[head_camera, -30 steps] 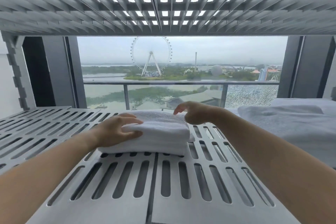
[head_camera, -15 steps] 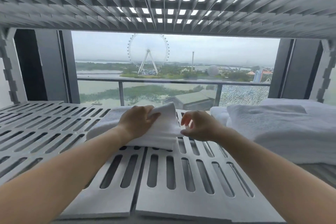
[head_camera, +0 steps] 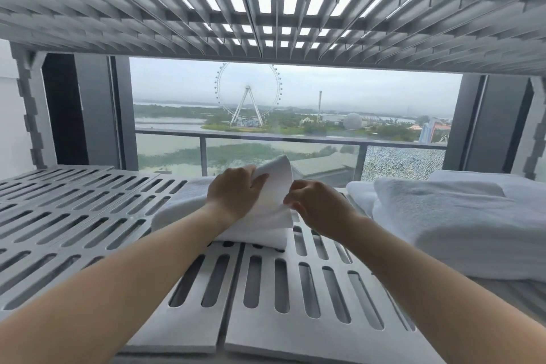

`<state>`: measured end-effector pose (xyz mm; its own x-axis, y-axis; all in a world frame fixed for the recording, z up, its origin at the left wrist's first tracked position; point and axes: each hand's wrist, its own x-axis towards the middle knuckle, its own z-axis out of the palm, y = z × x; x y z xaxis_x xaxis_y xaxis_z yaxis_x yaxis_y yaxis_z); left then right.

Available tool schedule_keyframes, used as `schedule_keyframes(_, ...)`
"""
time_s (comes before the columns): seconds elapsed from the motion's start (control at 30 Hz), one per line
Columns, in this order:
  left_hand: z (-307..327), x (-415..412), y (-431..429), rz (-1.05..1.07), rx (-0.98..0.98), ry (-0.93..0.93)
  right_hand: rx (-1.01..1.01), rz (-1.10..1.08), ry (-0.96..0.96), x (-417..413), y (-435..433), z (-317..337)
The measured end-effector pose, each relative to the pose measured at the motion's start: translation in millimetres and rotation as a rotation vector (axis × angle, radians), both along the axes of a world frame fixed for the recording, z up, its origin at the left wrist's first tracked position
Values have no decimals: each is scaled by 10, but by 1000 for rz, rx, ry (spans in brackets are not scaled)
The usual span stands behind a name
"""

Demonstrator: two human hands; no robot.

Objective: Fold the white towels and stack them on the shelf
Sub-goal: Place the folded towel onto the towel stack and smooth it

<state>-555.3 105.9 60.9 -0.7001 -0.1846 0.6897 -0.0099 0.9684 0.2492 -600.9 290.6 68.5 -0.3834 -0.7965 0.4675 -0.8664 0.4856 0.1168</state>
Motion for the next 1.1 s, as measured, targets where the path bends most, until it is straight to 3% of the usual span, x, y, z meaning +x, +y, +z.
schedule_keyframes(0.17,-92,-5,79,-84,-102,-84,-98,-38,23,68,2,52)
schedule_keyframes(0.4,-69,156,-51,-258,-294,-406,-288,-47,300,169,-110,-167)
schedule_keyframes(0.47,-100,185,-65,-225,-346,-378,-229,-8,273,153,-160,-194)
schedule_keyframes(0.63,-203,267,-177,-135,-207,-278,-53,-165,234,124,-314,-179)
schedule_keyframes(0.77,-192,422,-494,147,-250,-196,-108,-237,258,136,-410,-91)
schedule_keyframes(0.87,-199,551,-770,320,-15,-239,-153,-302,232,247,-534,-35)
schedule_keyframes(1.0,-258,587,-958,278,101,-153,-24,-369,173,506,-760,-126)
schedule_keyframes(1.1,-261,648,-1072,179,29,-115,53,-388,141,622,-940,-256)
